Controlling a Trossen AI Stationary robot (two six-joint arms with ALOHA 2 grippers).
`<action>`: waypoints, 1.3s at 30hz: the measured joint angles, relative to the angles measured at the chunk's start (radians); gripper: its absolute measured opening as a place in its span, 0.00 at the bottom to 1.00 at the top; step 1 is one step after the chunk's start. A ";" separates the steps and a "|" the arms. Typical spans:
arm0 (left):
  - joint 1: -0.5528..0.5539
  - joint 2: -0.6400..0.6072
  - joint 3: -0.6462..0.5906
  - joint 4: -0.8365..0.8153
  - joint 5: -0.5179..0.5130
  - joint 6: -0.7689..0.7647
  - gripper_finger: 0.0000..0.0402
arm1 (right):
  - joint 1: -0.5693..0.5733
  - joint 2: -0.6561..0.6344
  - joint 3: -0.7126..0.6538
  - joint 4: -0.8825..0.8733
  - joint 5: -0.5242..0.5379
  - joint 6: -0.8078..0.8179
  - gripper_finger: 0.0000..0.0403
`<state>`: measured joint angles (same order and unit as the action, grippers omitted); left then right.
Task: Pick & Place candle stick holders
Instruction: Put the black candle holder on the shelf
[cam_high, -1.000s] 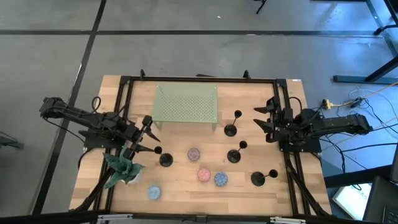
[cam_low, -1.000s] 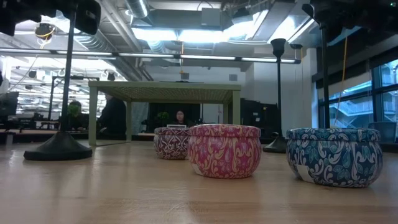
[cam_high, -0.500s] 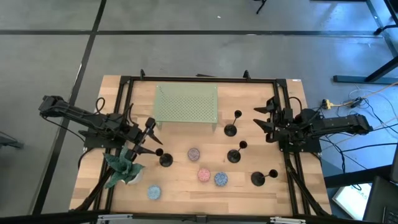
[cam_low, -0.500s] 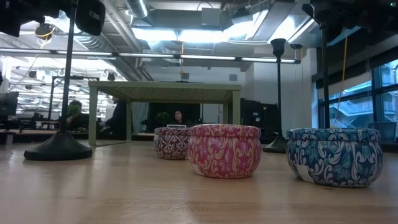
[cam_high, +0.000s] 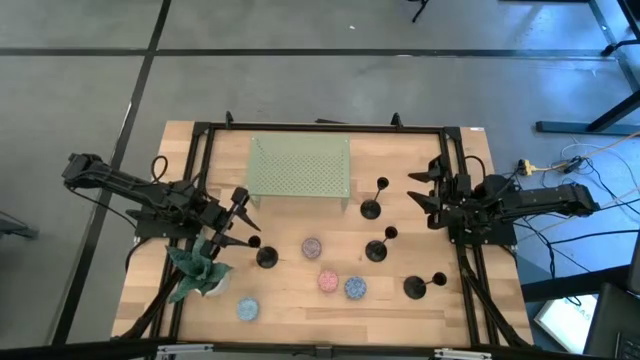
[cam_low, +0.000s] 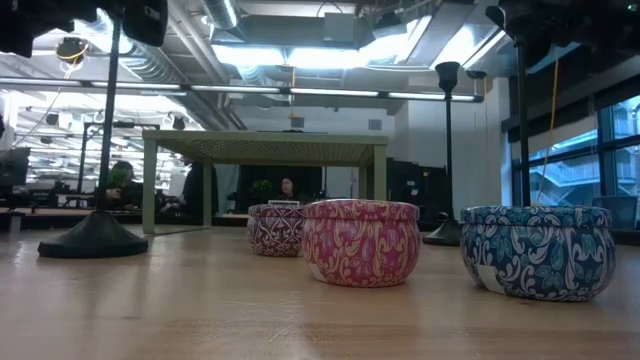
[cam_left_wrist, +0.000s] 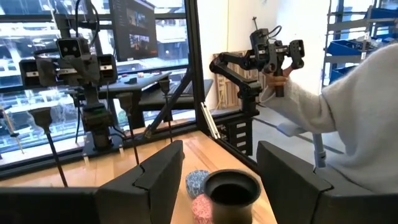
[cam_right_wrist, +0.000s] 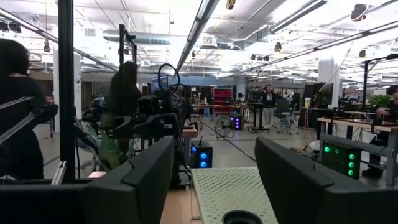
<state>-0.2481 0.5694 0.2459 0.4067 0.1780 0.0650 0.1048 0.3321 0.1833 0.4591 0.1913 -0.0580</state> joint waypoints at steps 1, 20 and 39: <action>0.000 -0.002 0.000 0.000 0.000 0.000 0.50 | 0.000 0.000 0.000 0.000 0.000 0.002 0.57; -0.001 0.064 0.002 0.016 0.029 -0.026 0.50 | 0.000 0.000 0.000 -0.002 0.000 0.001 0.57; -0.001 0.078 0.000 -0.035 0.024 0.002 0.60 | 0.000 0.000 0.000 -0.018 0.000 0.002 0.57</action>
<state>-0.2489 0.6475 0.2459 0.3714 0.2023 0.0671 0.1049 0.3321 0.1833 0.4416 0.1915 -0.0559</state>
